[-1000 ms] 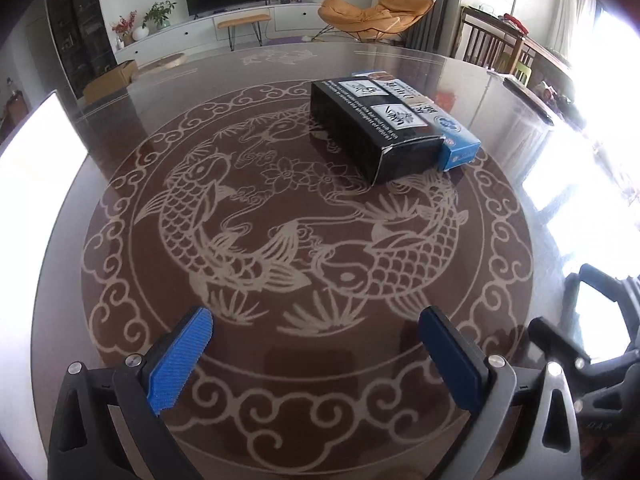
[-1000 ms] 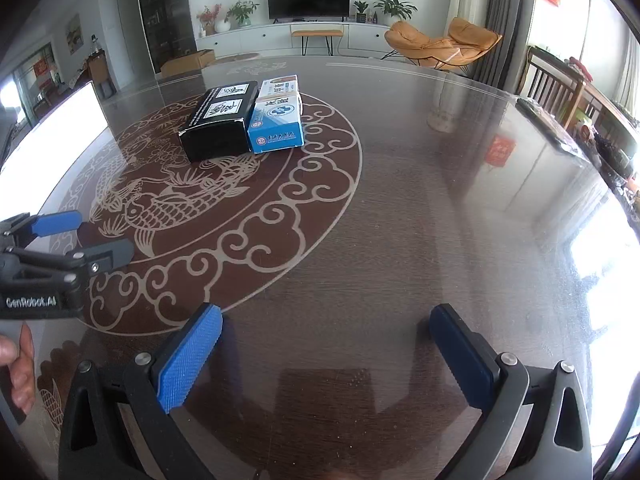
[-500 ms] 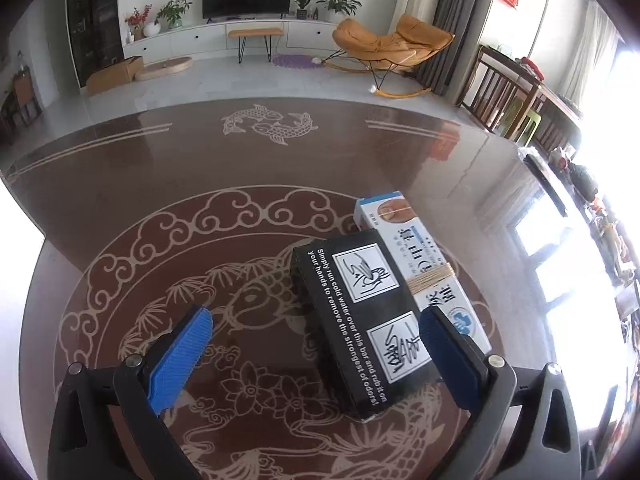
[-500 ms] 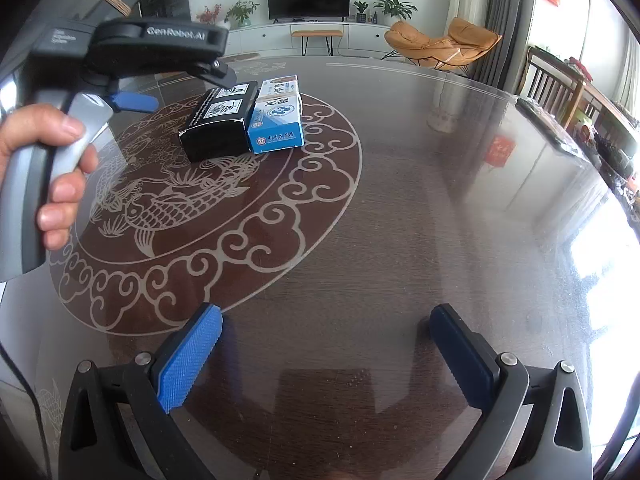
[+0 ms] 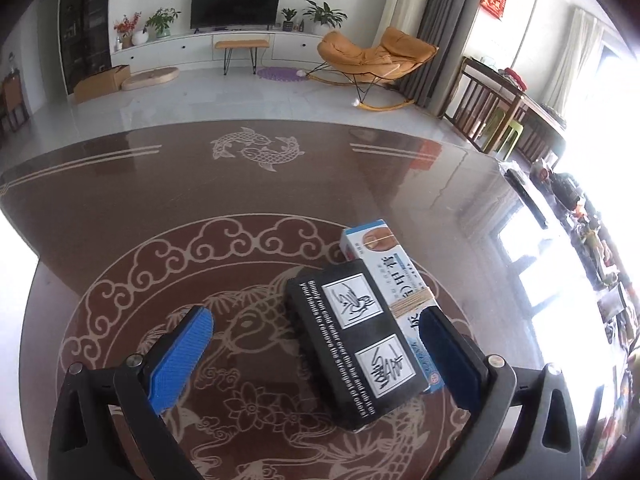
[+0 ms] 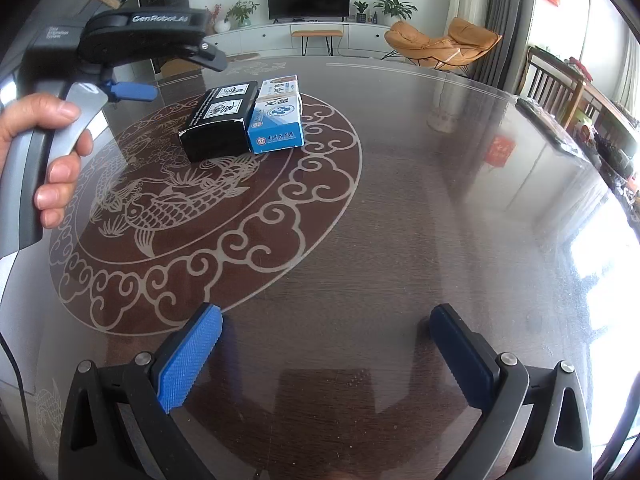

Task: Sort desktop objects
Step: 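Grasp the black soap box with the left tool and lift it, then grasp the blue-and-white ointment box with the right tool while the left tool holds the soap box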

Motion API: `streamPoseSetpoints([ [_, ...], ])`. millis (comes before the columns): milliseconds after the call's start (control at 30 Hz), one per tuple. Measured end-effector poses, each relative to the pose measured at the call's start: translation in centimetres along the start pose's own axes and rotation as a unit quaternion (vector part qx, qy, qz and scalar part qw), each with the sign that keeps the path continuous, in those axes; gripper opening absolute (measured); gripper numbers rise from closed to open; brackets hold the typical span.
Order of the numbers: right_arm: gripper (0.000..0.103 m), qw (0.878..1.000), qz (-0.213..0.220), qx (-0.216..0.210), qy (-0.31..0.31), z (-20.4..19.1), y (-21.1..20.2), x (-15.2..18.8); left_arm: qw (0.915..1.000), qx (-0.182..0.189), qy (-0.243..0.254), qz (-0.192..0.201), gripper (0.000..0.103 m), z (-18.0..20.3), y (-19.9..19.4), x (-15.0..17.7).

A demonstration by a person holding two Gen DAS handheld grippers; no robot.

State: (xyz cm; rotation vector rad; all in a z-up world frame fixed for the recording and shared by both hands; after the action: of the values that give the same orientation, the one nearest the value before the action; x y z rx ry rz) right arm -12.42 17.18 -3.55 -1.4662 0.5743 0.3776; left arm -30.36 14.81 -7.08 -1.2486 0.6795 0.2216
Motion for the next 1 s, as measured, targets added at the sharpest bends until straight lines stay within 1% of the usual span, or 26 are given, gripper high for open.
streamPoseSetpoints([
  [100,0.103,1.0,0.0,0.0,0.0,0.0,0.0,0.0,0.9993,-0.032,0.01,-0.017,0.103,1.2,1.9,0.2],
  [167,0.103,1.0,0.0,0.0,0.0,0.0,0.0,0.0,0.9984,-0.051,0.004,-0.025,0.103,0.7,2.9,0.8],
  [233,0.103,1.0,0.0,0.0,0.0,0.0,0.0,0.0,0.9988,-0.039,-0.015,-0.028,0.103,0.1,3.4,1.4],
  [300,0.103,1.0,0.0,0.0,0.0,0.0,0.0,0.0,0.9983,-0.037,-0.035,-0.029,0.103,-0.9,3.5,1.8],
  [367,0.103,1.0,0.0,0.0,0.0,0.0,0.0,0.0,0.9974,-0.046,-0.043,-0.036,0.103,-1.9,3.8,2.1],
  [400,0.103,1.0,0.0,0.0,0.0,0.0,0.0,0.0,0.9969,-0.055,-0.04,-0.041,0.103,-2.3,4.0,2.3],
  [433,0.103,1.0,0.0,0.0,0.0,0.0,0.0,0.0,0.997,-0.061,-0.029,-0.038,0.103,-2.4,4.0,2.4],
  [467,0.103,1.0,0.0,0.0,0.0,0.0,0.0,0.0,0.997,-0.067,-0.017,-0.035,0.1,-2.6,4.0,2.6],
  [500,0.103,1.0,0.0,0.0,0.0,0.0,0.0,0.0,0.9972,-0.069,-0.005,-0.03,0.093,-2.5,3.9,2.7],
  [567,0.103,1.0,0.0,0.0,0.0,0.0,0.0,0.0,0.9959,-0.084,0.026,-0.018,0.063,-2.4,3.4,2.9],
  [600,0.103,1.0,0.0,0.0,0.0,0.0,0.0,0.0,0.996,-0.081,0.035,-0.011,0.059,-2.4,3.0,3.0],
  [733,0.103,1.0,0.0,0.0,0.0,0.0,0.0,0.0,0.9963,-0.073,0.045,-0.006,0.058,-3.8,1.5,4.5],
  [800,0.103,1.0,0.0,0.0,0.0,0.0,0.0,0.0,0.9968,-0.067,0.044,-0.001,0.058,-4.9,0.3,5.8],
  [900,0.103,1.0,0.0,0.0,0.0,0.0,-0.1,0.0,0.9966,-0.066,0.05,0.002,0.058,-6.6,-1.9,8.3],
  [1000,0.103,1.0,0.0,0.0,0.0,0.0,-0.1,0.0,0.9967,-0.068,0.044,0.006,0.058,-8.6,-4.1,10.8],
])
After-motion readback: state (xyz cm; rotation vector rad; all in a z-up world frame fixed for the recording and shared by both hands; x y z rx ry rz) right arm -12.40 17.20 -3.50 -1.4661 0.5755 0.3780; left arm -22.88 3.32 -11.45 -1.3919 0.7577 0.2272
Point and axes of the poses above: each gripper's, at about its wrist camera, not at the fingertips, and y roughly the way its jaws point, z to its right, x to its underside, the point moved 8 cm from there along y, roughly the way its jaws point
